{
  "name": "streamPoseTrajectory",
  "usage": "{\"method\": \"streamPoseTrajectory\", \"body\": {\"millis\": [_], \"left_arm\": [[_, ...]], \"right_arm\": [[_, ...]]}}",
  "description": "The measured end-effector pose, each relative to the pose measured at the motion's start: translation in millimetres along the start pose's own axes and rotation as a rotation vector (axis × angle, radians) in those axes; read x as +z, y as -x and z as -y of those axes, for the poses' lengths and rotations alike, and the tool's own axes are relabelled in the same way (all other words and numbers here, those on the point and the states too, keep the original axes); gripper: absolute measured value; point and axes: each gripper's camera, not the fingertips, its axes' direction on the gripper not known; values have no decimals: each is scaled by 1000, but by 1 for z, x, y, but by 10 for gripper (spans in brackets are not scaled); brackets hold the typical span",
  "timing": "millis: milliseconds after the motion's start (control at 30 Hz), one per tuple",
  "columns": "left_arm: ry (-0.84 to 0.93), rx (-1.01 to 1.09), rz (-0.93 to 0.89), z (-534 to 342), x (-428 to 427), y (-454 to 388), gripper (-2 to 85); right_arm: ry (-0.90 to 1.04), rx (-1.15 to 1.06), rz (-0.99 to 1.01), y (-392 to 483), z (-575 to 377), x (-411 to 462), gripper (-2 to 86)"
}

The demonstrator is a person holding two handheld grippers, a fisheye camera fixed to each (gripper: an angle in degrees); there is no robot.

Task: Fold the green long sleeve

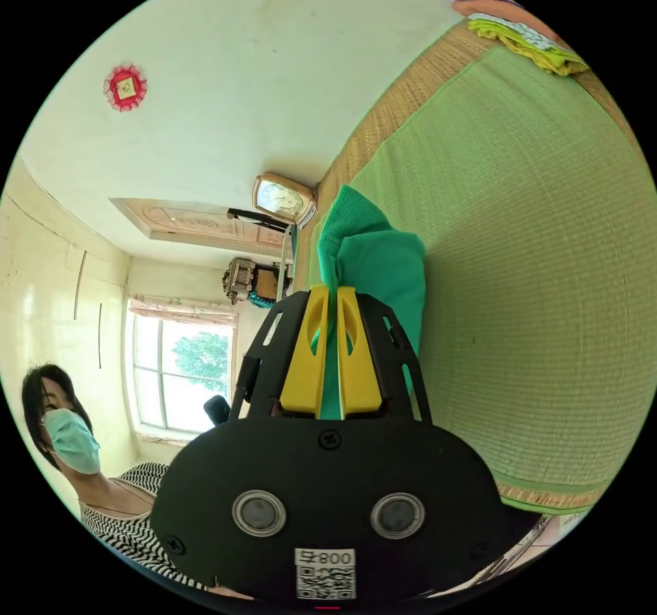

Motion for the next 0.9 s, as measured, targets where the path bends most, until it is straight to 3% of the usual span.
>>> {"method": "streamPoseTrajectory", "body": {"millis": [400,900], "left_arm": [[-244,-422,-47,-142,-143,209,10],[-318,-717,-218,-255,-196,389,15]], "right_arm": [[270,-100,-164,110,21,267,17],[367,-41,-331,137,37,455,17]]}}
